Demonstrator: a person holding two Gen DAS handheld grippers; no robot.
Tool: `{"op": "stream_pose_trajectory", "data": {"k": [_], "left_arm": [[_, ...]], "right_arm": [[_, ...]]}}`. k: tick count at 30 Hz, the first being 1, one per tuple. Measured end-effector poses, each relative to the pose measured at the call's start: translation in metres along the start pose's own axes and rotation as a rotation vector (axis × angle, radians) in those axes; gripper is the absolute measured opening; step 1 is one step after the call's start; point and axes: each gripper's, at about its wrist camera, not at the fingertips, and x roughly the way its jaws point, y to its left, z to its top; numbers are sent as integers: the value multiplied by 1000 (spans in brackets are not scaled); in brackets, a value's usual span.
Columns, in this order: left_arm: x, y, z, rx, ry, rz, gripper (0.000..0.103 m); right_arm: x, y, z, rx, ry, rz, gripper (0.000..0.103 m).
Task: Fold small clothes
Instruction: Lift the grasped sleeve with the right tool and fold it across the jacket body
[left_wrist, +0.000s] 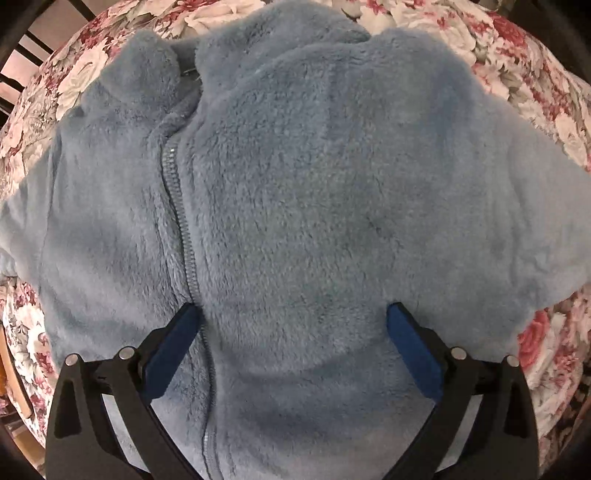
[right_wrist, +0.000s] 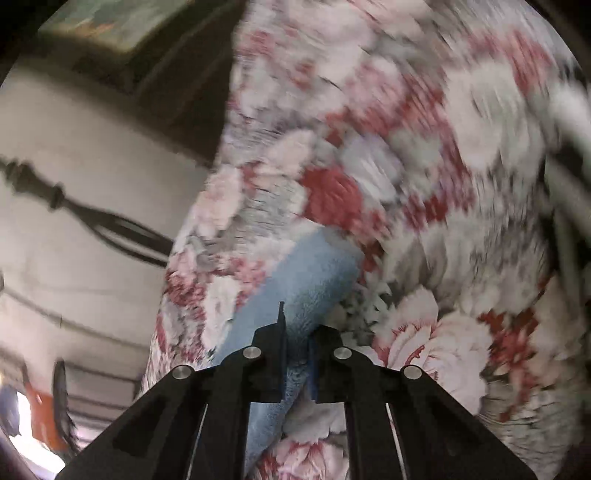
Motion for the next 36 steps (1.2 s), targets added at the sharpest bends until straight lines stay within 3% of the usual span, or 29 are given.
{"op": "stream_pose_trajectory", "data": {"k": [3,5,10,16,26,36], "left_arm": [[-19,35,-16,-40,-21,-86,98],[-36,54,-4,-70,-51,-120,98],[-60,93,23,-98,-61,-141,98],[-65,165,12,-109,-85,-117,98],[-67,250,23,-160,-87,-136,98],[-88,360,50,-274,-133,-115,99]], "right_arm": [[-16,31,-3,-105,6,33,9],[-28,57,-16,-201,9,48,9],[-37,122,-60,-417,25,96,9],[-36,183,-124,-601,54,130,9],[-37,240,-228,-670,164,257,9],[-39,278,-305,-604,238,329,9]]}}
